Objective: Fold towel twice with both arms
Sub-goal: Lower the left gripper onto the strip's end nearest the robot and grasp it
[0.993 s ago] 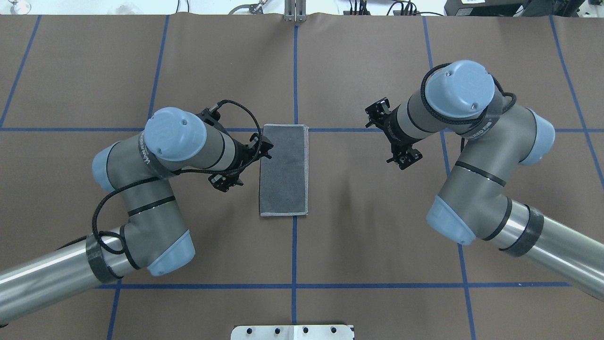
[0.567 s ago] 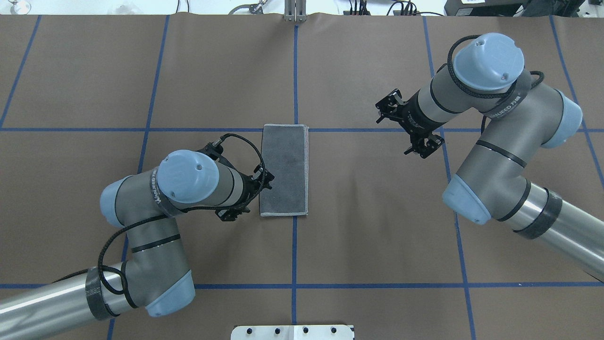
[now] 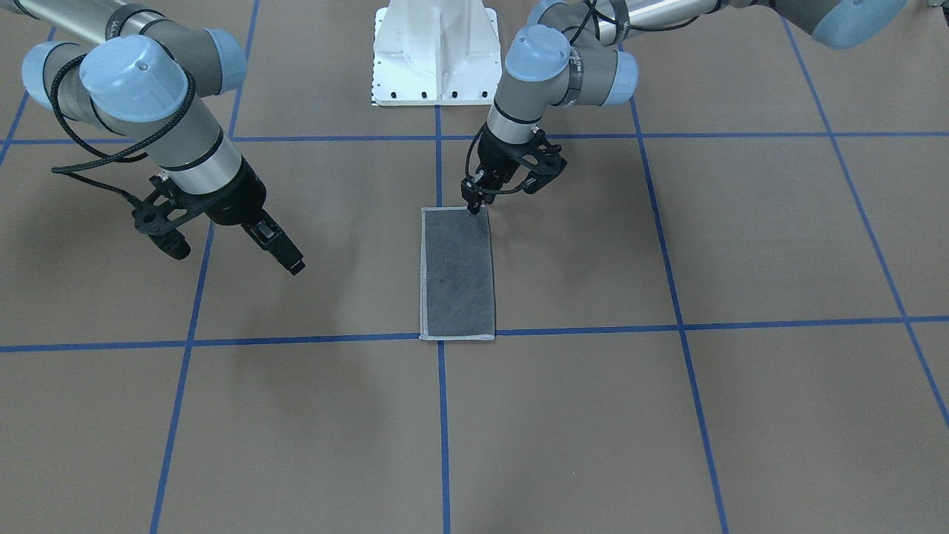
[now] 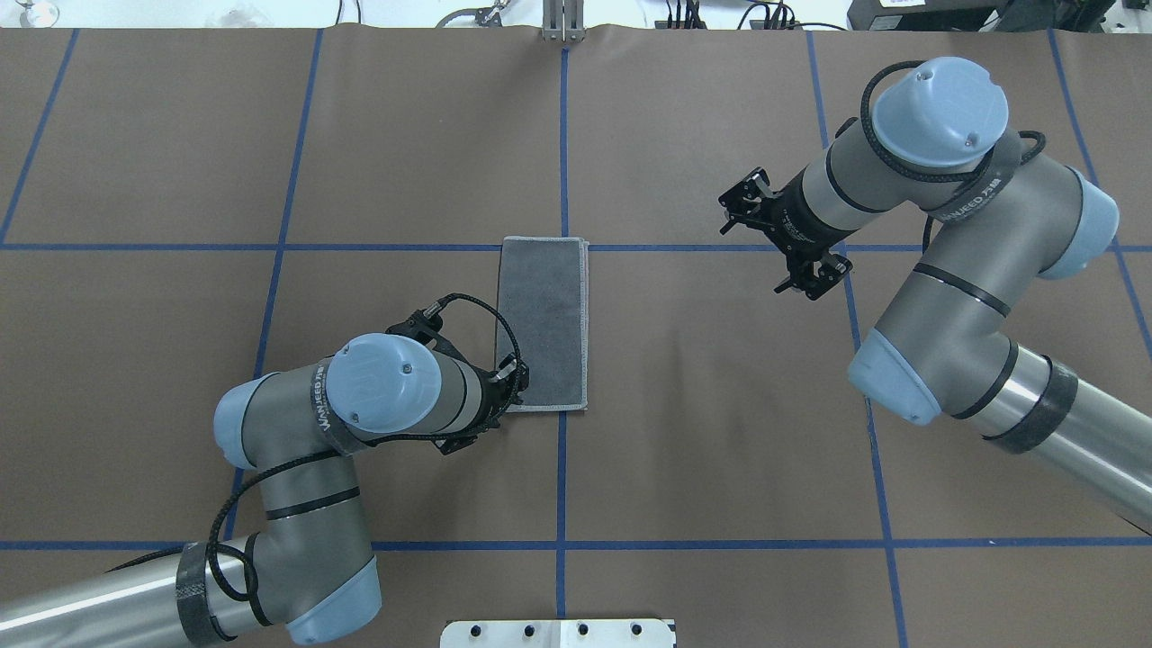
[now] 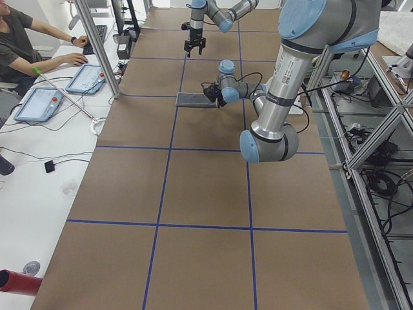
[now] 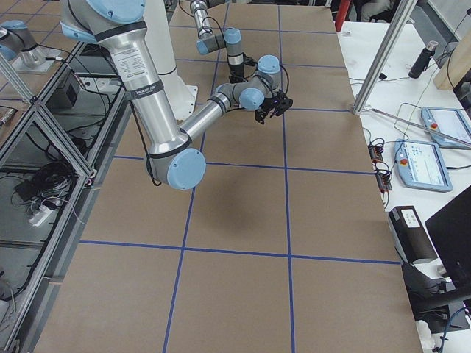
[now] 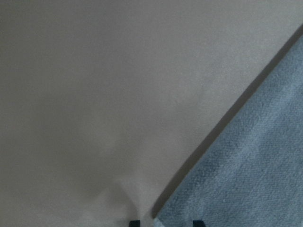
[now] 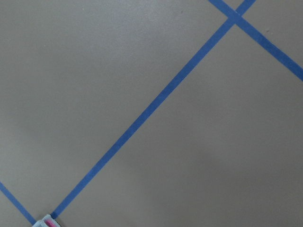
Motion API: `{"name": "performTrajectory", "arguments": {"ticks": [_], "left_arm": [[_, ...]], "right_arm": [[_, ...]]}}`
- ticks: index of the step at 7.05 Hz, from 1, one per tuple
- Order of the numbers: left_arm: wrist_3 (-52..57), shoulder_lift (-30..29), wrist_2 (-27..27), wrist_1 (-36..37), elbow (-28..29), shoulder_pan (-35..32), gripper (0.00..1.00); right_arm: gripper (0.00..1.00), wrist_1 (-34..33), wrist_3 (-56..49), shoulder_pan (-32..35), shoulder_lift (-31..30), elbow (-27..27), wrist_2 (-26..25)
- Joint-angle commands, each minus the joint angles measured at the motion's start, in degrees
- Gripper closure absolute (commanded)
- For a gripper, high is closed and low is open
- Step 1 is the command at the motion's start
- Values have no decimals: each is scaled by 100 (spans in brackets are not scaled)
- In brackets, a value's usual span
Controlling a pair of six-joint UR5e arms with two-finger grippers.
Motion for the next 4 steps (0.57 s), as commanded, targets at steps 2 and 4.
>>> {"name": "performTrajectory", "arguments": {"ticks": [2, 4], "left_arm": [[53, -3, 11, 1, 20, -12, 55], [62, -3, 20, 1, 37, -12, 57]], "right_arm": [[0, -12, 7, 1, 1, -7, 1], [0, -12, 15, -8, 1, -24, -8]]}}
